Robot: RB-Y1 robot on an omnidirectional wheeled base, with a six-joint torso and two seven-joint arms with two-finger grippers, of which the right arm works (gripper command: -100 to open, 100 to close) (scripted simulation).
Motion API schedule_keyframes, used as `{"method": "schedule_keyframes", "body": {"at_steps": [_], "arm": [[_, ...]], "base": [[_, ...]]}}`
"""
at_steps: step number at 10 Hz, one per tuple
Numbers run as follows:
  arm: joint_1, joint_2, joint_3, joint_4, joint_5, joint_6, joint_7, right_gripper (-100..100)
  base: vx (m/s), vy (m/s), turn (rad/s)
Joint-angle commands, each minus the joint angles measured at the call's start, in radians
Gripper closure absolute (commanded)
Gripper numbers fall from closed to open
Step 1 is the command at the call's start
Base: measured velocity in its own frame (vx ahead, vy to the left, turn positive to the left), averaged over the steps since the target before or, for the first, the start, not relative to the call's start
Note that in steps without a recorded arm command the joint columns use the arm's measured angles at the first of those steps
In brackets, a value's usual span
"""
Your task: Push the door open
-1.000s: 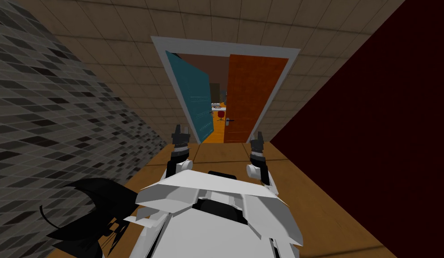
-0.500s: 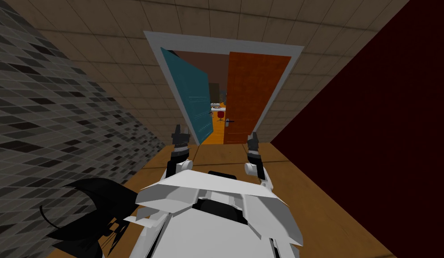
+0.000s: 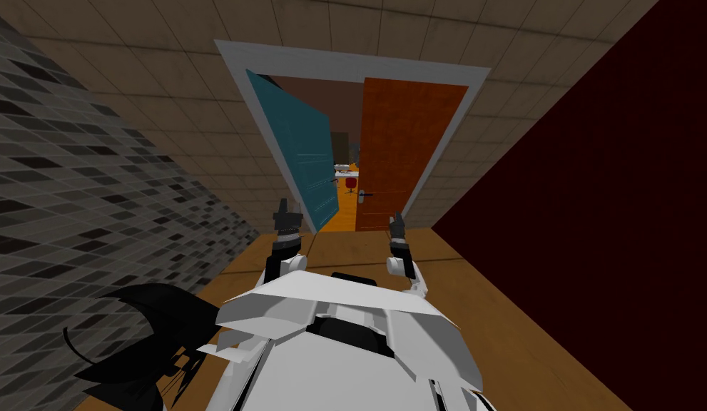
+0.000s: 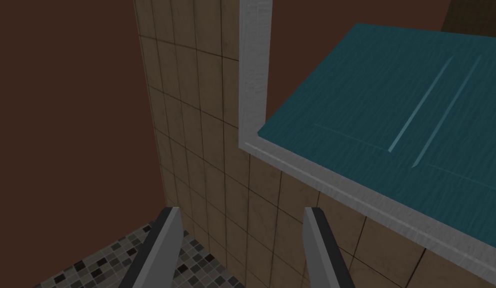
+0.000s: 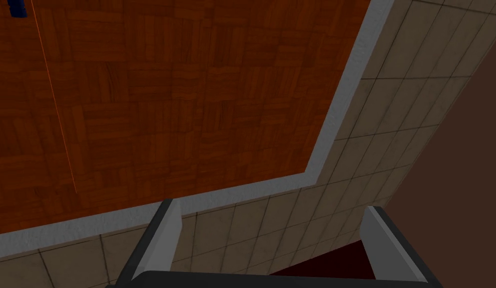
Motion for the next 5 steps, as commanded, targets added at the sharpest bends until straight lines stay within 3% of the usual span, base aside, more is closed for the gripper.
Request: {"method": "schedule_keyframes", "body": {"at_steps": [1,5], "arm": [[-0.027,-0.003,0.000,0.039,0.002,0.012,-0.007,-100],[-0.086,-0.002,0.005,0.142,0.010,0.028,-0.020,-100]], "base": [[0.092,0.006,-0.014],[0.092,0.003,-0.012]]}}
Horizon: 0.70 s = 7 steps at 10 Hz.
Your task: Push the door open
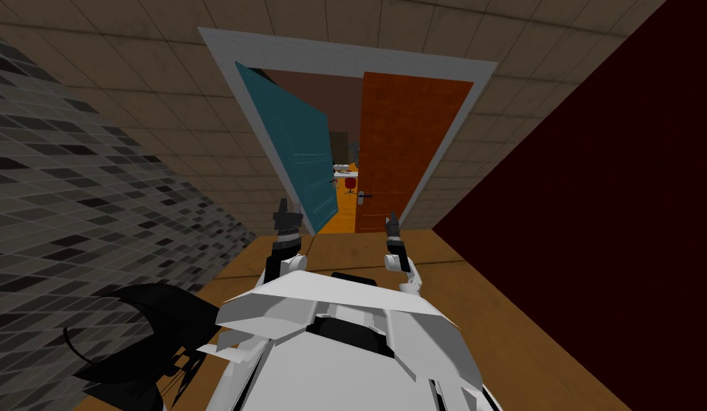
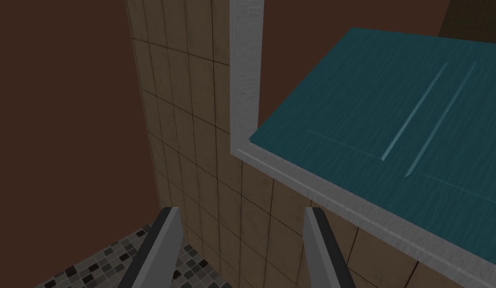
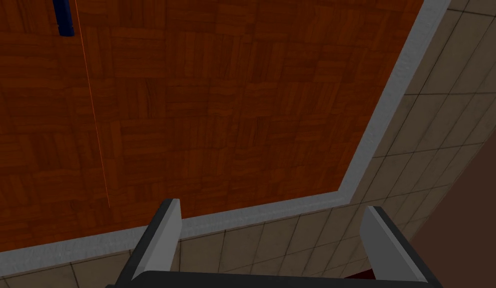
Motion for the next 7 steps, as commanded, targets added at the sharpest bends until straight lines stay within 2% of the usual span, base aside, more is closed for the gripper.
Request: {"method": "schedule_keyframes", "body": {"at_steps": [1,7], "arm": [[-0.028,0.003,0.002,0.047,0.004,0.005,-0.005,-100],[-0.117,0.012,0.010,0.199,0.015,0.029,-0.023,-100]], "base": [[0.113,0.005,-0.016],[0.101,0.007,-0.011]]}}
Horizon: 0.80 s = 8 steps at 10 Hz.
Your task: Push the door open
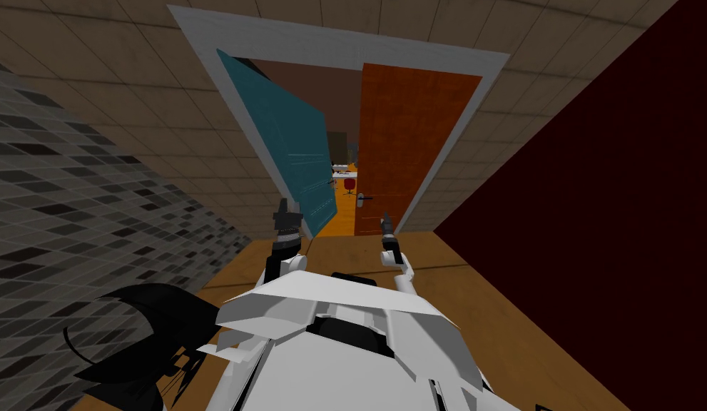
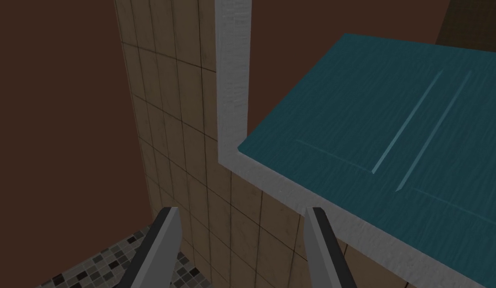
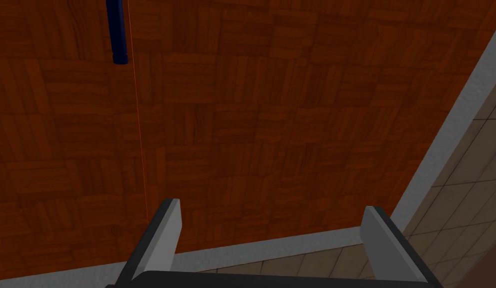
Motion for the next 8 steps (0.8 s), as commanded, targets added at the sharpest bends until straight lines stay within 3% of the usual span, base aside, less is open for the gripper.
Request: {"method": "schedule_keyframes", "body": {"at_steps": [1,8], "arm": [[-0.025,0.003,0.002,0.049,0.003,0.000,-0.005,-100],[-0.120,0.023,0.011,0.212,0.016,0.025,-0.025,-100]], "base": [[0.107,0.009,-0.016],[0.099,0.008,-0.011]]}}
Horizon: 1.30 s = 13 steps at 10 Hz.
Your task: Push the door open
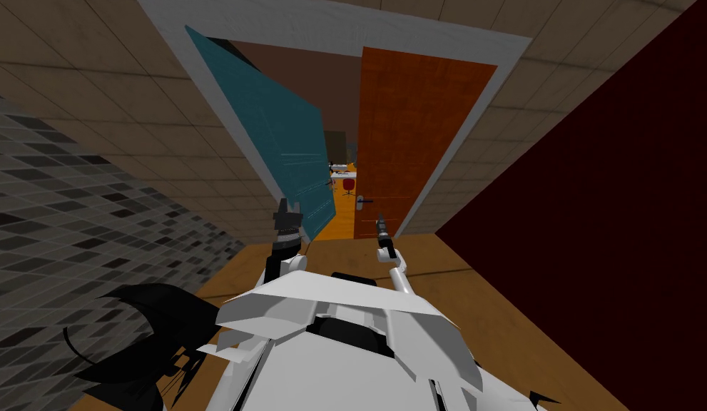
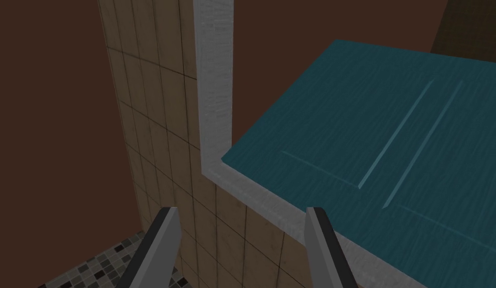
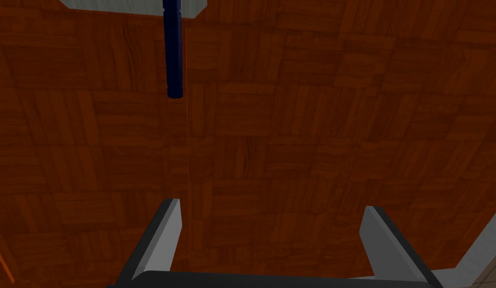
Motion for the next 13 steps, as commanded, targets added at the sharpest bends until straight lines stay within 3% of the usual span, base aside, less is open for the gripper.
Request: {"method": "schedule_keyframes", "body": {"at_steps": [1,6,7,9,13], "arm": [[-0.017,0.008,0.003,0.033,0.004,0.005,-0.003,-100],[-0.086,0.031,0.009,0.151,0.013,0.024,-0.017,-100],[-0.086,0.031,0.009,0.151,0.013,0.024,-0.017,-100],[-0.124,0.047,0.012,0.215,0.018,0.034,-0.025,-100],[-0.160,0.066,0.015,0.277,0.023,0.044,-0.032,-100]], "base": [[0.092,0.005,-0.011],[0.098,0.006,-0.011],[0.111,0.000,-0.005],[0.138,0.016,-0.013],[0.124,0.009,-0.008]]}}
